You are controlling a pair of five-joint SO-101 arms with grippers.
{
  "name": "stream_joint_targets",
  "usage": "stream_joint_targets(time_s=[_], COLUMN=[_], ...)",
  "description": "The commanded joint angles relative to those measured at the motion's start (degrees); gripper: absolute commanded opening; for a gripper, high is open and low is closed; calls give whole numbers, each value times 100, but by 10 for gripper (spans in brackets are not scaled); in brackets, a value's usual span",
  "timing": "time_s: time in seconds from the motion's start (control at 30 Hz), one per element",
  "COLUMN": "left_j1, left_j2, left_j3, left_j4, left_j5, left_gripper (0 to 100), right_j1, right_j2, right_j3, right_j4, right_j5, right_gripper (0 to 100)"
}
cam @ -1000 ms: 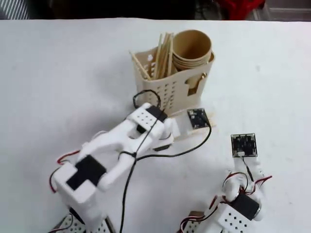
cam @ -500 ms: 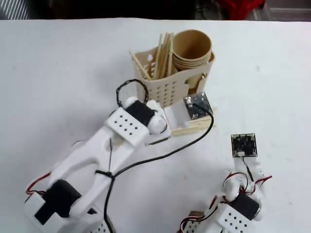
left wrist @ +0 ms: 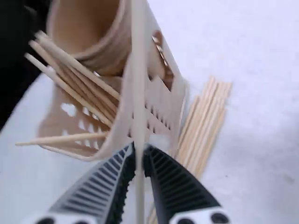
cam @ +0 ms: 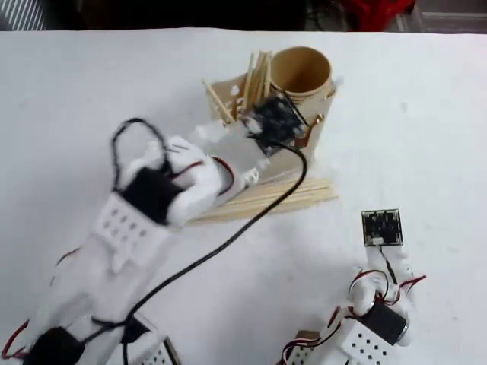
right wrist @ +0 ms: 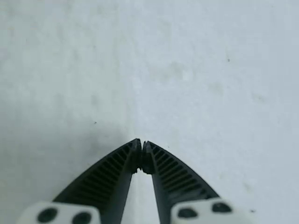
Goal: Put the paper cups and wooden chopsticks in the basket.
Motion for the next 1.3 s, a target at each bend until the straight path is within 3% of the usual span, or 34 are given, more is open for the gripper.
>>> stream_joint_targets(time_s=[0.0, 0.27, 0.43, 0.53, 0.67, 0.83, 1.0, 1.27], left_j1=[-75, -92, -523, -857, -1174, -1086, -989, -989], left_j2=[-391, 48, 1024, 1560, 1868, 1965, 1965, 1956], left_j3=[-730, -1046, -1090, -1099, -1046, -1046, -1046, -1046], left_j4=[-510, -2919, -4097, -4448, -4466, -3895, -3244, -2919], left_j5=[176, 149, 202, 897, 1925, 1978, 2655, 2778], left_gripper=[24, 24, 23, 23, 23, 23, 27, 28], right_j1=[4, 4, 4, 4, 4, 4, 4, 4], right_j2=[-4, -4, -4, -4, -4, -4, -4, -4], right_j3=[53, 53, 53, 53, 53, 53, 53, 53], right_j4=[-75, -75, -75, -75, -75, -75, -75, -75], right_j5=[70, 70, 70, 70, 70, 70, 70, 70], right_gripper=[17, 17, 17, 17, 17, 17, 17, 17])
